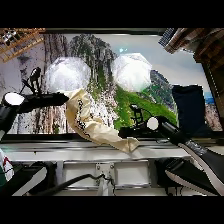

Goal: Fold the clothes and pants, and hang the long-sleeved shirts on hangers.

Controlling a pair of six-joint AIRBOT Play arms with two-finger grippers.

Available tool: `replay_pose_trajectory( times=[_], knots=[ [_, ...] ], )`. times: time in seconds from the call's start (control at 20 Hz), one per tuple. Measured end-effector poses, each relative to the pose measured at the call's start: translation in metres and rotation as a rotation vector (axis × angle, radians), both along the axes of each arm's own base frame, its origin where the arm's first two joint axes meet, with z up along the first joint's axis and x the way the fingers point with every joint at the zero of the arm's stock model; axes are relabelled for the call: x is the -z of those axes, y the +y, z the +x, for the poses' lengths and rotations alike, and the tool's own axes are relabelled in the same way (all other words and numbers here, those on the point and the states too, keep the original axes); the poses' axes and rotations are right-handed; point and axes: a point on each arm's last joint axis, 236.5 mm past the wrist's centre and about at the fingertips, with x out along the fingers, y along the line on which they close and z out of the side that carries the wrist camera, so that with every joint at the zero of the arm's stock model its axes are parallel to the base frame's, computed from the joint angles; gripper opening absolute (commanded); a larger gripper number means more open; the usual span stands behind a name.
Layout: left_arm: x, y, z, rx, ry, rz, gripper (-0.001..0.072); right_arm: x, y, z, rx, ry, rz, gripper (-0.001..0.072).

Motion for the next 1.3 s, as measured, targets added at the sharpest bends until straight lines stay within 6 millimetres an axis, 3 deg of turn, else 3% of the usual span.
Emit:
replay_pose_trajectory(
  times=[0.15,0.2,0.35,0.5,0.75,0.9,1.05,1.1,1.2,1.3],
  knots=[
    [0.0,0.0,0.0,0.0,0.0,0.0,0.0018,-0.003,0.012,0.004,0.032,0.014,0.057,0.0447],
    [0.0,0.0,0.0,0.0,0.0,0.0,0.0019,-0.004,0.016,0.005,0.041,0.015,0.073,0.0401],
    [0.0,0.0,0.0,0.0,0.0,0.0,0.0018,-0.008,0.024,0.008,0.056,0.013,0.111,0.0408],
    [0.0,0.0,0.0,0.0,0.0,0.0,0.0018,-0.01,0.026,0.009,0.045,0.003,0.123,0.0473],
    [0.0,0.0,0.0,0.0,0.0,0.0,0.0018,0.003,0.003,0.005,-0.048,-0.043,0.015,0.0476],
    [0.0,0.0,0.0,0.001,0.001,0.0,0.0018,0.012,-0.014,0.006,-0.05,-0.036,-0.055,0.0513],
    [0.0,0.0,0.0,0.001,0.001,0.0,0.0018,0.014,-0.011,0.001,-0.043,0.005,-0.037,0.0502],
    [0.0,0.0,0.0,0.001,0.001,0.0,0.0018,0.014,-0.006,0.0,-0.042,0.017,-0.014,0.045],
    [0.0,0.0,0.0,0.0,0.001,-0.001,0.0018,0.012,0.005,-0.004,-0.043,0.046,0.04,0.0195],
    [0.0,0.0,0.0,0.001,0.0,0.0,0.0018,0.008,0.016,-0.002,-0.041,0.047,0.091,0.0025]
  ],
)
